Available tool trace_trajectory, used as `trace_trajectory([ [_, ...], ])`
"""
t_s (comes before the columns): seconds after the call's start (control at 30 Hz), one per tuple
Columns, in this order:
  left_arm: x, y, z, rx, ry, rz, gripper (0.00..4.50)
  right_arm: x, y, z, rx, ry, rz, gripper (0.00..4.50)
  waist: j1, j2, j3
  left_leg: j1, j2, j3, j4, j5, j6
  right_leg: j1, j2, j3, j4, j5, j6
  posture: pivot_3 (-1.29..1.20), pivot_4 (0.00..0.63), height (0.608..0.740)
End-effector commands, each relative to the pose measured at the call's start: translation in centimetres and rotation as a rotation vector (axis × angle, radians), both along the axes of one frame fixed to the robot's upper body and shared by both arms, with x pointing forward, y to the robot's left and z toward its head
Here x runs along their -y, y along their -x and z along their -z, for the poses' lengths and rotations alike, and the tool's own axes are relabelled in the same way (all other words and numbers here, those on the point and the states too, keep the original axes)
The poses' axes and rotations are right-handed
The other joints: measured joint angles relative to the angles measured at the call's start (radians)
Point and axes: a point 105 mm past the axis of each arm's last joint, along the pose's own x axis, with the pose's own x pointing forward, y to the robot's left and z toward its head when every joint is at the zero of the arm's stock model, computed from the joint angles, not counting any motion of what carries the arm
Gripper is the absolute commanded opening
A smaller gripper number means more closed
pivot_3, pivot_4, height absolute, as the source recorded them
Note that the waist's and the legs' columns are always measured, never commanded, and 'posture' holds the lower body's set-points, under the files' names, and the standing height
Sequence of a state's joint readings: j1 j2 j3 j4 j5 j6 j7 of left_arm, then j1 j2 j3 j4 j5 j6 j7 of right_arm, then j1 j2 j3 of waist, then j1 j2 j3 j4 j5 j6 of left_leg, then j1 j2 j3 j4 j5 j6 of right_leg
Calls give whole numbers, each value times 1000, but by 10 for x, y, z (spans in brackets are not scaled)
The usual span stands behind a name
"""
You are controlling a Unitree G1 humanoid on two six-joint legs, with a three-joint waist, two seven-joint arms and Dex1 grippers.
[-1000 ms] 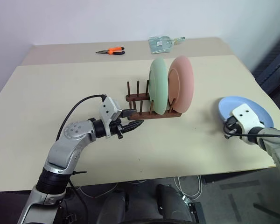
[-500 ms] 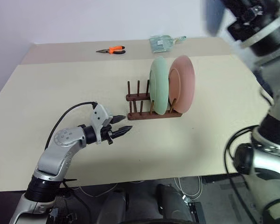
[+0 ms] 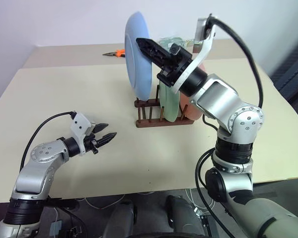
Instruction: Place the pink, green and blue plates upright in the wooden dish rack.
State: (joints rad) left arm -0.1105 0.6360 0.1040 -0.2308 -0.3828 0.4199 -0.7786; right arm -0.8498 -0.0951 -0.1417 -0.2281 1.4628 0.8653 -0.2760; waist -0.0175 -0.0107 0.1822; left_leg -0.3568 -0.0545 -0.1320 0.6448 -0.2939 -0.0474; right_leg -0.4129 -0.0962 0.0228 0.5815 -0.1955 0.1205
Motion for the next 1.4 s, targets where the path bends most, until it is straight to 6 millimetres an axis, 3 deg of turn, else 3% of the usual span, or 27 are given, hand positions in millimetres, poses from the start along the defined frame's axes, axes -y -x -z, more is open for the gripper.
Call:
trace_trajectory([
  [0.03, 6, 0, -12, 58, 5, 14, 2463, -3, -3, 6, -47, -5, 19, 25, -1, 0, 0, 0, 0, 0, 0, 0, 0, 0, 0, 0, 0, 0, 0, 0, 150, 740],
  [0.33, 12, -2, -13, 61, 10, 30, 2463, -1, -22, 30, -172, 38, 92, 25, -3, 0, 0, 0, 0, 0, 0, 0, 0, 0, 0, 0, 0, 0, 0, 0, 150, 740],
  [0.47, 16, -4, -14, 64, 14, 42, 2463, -1, -27, 25, -113, 85, 125, 1351, -2, 0, 0, 0, 0, 0, 0, 0, 0, 0, 0, 0, 0, 0, 0, 0, 150, 740],
  [0.53, 18, -4, -14, 65, 17, 45, 2463, 1, -28, 16, 12, 172, 178, 2346, -1, 0, 0, 0, 0, 1, 0, 0, 0, 0, 0, 0, 0, 0, 0, 0, 150, 740],
  [0.6, 20, -4, -15, 65, 19, 49, 2463, 4, -24, 6, 167, 265, 214, 2346, -1, 0, 0, 0, 0, 1, 0, 0, 0, 0, 0, 0, 0, 0, 0, 0, 150, 740],
  [0.7, 23, -3, -14, 62, 21, 56, 2463, 26, -2, -21, 552, 436, 263, 2346, 5, 0, 0, -1, 0, 1, 0, 0, 0, 0, 0, 0, -1, -1, 1, 0, 150, 740],
  [0.77, 24, -2, -14, 59, 22, 59, 2463, 40, 9, -29, 664, 478, 254, 2346, 1, -1, 0, -1, 0, 1, 0, 0, 0, 1, 0, -1, -3, -3, 5, 0, 150, 740],
  [0.83, 22, -3, -13, 58, 18, 59, 2463, 74, 24, -36, 733, 499, 244, 2346, 1, -1, 0, -1, 0, 1, 0, 0, 0, 2, 0, -1, -3, -3, 5, 0, 150, 740],
  [0.9, 18, -6, -12, 60, 12, 43, 2463, 120, 24, -38, 705, 538, 354, 2346, 8, -2, 0, -1, 0, 1, 0, 0, 1, 3, 0, -1, -4, -3, 5, 0, 150, 740],
  [0.97, 12, -11, -10, 62, 11, 9, 2463, 179, 18, -15, 595, 660, 491, 2346, 15, -5, -1, -1, 0, 1, 1, 0, 1, 3, -1, -1, -5, -4, 5, 0, 150, 740],
  [1.03, 4, -15, -8, 68, 2, -26, 2463, 212, 23, 10, 502, 736, 519, 2346, 24, -6, -1, -1, 0, 2, 1, 0, 1, 4, -1, -1, -5, -4, 4, 0, 150, 740],
  [1.23, -26, -23, 0, 85, -34, -133, 2463, 254, 23, 102, 268, 964, 451, 2346, 1, -3, 0, 1, 1, 5, 1, -1, 1, 3, -1, 1, -3, -4, 4, 0, 150, 740],
  [1.4, -41, -20, 12, 83, -74, -187, 2463, 263, 6, 146, 213, 1020, 472, 2346, 1, -3, 0, 1, 1, 7, 1, -1, 1, 3, -1, 2, -4, -3, 4, 0, 150, 740],
])
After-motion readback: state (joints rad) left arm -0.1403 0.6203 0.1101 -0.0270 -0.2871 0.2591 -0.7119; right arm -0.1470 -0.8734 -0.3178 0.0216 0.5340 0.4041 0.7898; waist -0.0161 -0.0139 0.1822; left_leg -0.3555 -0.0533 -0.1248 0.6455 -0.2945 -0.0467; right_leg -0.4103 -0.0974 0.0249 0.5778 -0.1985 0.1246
